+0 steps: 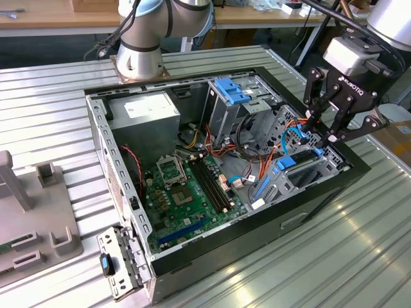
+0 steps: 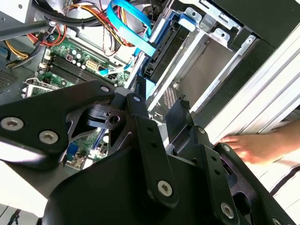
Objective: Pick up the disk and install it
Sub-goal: 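Insert the disk into the insertion slot, then insert the first disk wire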
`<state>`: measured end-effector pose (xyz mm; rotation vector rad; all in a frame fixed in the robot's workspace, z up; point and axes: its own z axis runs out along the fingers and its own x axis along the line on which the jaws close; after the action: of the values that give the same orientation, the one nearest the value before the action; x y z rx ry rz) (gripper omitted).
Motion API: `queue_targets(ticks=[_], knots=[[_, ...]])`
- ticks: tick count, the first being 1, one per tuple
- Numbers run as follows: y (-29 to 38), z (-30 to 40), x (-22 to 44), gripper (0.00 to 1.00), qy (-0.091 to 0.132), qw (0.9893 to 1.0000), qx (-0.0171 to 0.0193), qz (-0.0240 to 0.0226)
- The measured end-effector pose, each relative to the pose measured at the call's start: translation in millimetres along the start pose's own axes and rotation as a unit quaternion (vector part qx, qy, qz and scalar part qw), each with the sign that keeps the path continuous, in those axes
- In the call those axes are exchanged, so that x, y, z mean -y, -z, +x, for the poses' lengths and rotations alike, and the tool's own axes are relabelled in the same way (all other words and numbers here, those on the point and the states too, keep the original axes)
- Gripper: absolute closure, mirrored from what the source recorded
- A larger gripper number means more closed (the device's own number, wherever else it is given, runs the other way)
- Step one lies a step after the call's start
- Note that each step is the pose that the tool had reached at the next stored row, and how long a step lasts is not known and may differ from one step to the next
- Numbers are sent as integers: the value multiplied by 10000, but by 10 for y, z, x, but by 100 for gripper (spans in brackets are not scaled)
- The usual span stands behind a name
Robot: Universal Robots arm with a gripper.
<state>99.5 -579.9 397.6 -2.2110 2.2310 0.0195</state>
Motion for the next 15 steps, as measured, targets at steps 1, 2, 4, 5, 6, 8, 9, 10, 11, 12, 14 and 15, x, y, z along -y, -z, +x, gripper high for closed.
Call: queue_targets(ticks=[1,2,4,5,6,8,9,10,11,12,14,15], knots=[[-2,0,1,56,3,10000,0,28],[-7,0,1,56,5,10000,1,86],[-8,-3,3,56,7,9999,0,117],[-9,-3,2,56,6,9999,1,117],[-8,-5,3,56,6,9999,1,117],[-9,-9,3,56,6,9999,1,117],[-9,-9,3,56,6,9999,1,117],[-8,-10,2,56,6,9999,0,117],[-8,-10,2,56,6,9999,1,117],[-9,-11,3,56,6,9999,1,117],[-8,-11,2,56,6,9999,1,117],[-9,-12,2,56,6,9999,1,117]])
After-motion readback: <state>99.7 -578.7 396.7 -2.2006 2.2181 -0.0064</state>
